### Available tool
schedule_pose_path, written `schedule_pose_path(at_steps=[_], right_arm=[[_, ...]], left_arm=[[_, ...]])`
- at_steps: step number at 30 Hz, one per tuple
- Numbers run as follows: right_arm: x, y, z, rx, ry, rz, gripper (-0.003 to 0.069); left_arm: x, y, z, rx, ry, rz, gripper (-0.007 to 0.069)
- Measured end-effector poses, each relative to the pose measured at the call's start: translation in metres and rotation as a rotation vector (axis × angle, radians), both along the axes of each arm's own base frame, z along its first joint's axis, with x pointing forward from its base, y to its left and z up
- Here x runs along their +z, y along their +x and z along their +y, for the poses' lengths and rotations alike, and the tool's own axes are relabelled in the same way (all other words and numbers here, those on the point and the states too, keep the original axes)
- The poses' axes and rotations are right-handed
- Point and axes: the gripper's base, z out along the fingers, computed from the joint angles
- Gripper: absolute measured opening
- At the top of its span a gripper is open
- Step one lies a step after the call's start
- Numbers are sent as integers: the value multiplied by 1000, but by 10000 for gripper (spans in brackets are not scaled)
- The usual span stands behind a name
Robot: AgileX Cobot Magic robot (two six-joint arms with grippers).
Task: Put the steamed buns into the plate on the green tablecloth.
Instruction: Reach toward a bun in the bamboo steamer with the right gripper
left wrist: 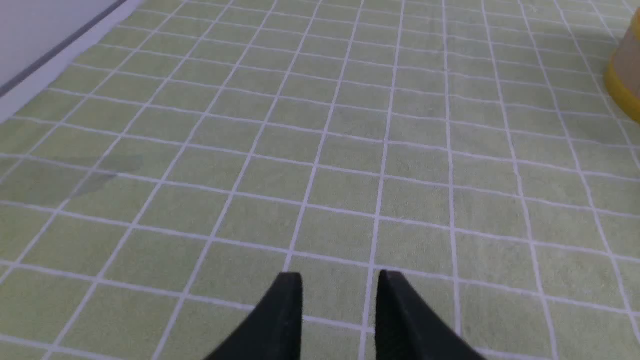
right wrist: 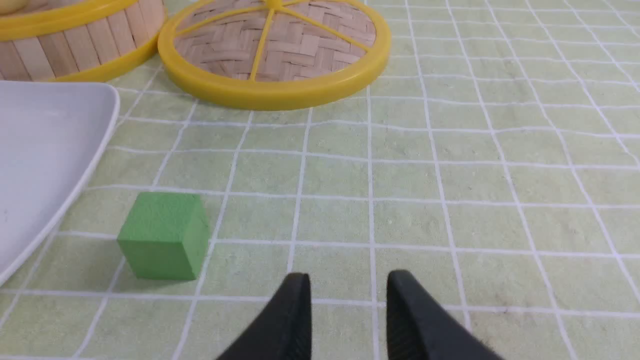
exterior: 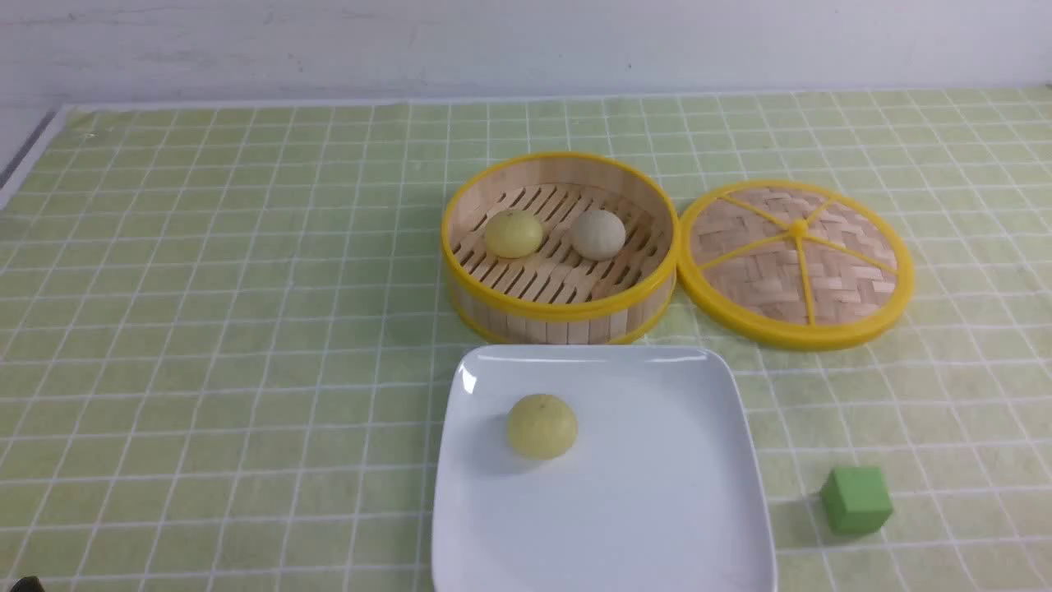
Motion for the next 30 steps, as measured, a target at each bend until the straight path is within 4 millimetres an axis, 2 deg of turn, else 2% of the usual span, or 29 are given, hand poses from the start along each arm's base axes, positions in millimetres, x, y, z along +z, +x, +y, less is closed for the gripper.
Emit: schedule_pose_path(at_steps=[24, 30], right_arm=[[0, 0, 0, 0, 0, 0, 240], [0, 0, -2, 3, -68, -3, 240]], left_arm=[[0, 0, 0, 0, 0, 0, 241], [0, 0, 0, 0, 0, 0, 241]])
